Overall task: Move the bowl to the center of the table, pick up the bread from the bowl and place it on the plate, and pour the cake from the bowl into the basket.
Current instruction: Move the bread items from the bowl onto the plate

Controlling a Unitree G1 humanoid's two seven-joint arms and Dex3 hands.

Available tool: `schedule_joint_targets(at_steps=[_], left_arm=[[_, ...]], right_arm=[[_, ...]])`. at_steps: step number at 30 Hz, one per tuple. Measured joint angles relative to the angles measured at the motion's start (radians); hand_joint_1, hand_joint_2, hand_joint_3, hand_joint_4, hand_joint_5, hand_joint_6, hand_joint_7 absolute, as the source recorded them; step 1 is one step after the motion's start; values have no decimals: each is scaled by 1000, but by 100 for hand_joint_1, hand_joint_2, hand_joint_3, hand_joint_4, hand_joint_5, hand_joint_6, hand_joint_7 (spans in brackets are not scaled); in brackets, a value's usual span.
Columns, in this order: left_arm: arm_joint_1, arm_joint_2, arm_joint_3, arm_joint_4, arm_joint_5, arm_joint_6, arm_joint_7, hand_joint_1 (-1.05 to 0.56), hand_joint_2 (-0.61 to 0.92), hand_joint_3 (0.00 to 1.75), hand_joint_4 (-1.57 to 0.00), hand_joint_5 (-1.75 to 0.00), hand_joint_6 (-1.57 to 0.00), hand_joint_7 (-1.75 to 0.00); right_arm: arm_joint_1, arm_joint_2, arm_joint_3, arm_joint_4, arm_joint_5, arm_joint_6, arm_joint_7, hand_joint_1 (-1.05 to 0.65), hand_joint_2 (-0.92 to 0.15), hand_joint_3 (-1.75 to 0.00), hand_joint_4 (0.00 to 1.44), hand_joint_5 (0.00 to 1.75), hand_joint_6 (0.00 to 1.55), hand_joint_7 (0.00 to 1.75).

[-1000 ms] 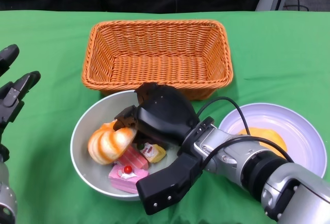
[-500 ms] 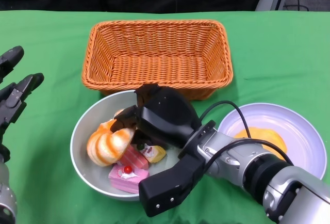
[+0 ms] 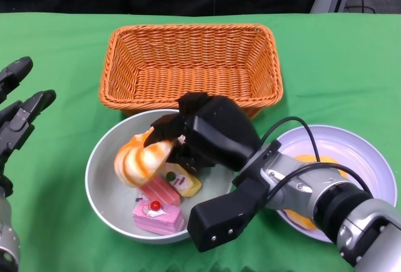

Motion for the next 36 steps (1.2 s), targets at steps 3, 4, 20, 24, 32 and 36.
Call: schedule_joint_targets(at_steps=[3, 4, 20, 24, 32, 36], left_arm=[[0, 0, -3, 0, 2, 1, 0, -44, 92, 9, -100, 0, -81, 0], [0, 0, -5, 0, 3, 1, 0, -44, 92, 9, -100, 0, -81, 0], [-2, 0, -25, 2, 4, 4, -26, -43, 92, 8, -102, -1, -82, 0], [-3, 1, -26, 5, 4, 8, -36, -42, 92, 9, -102, -1, -81, 0], [-3, 1, -32, 5, 10, 9, -43, -40, 92, 11, -103, -1, -81, -1], [-4, 2, -42, 12, 18, 8, -48, -41, 92, 11, -104, -1, -82, -1]], right_arm=[[14, -12, -21, -31, 20, -25, 9, -22, -92, -1, 81, 125, 105, 35], [17, -15, -27, -35, 22, -33, 9, -22, -92, -1, 81, 125, 106, 33], [129, -128, -164, -261, 109, -107, 74, -12, -91, -2, 79, 137, 110, 40], [159, -142, -198, -321, 121, -116, 92, -11, -91, -2, 80, 142, 107, 51], [228, -185, -276, -410, 161, -163, 112, -13, -90, -9, 81, 149, 102, 72], [278, -216, -326, -482, 206, -173, 162, -11, -61, -70, 80, 146, 93, 88]])
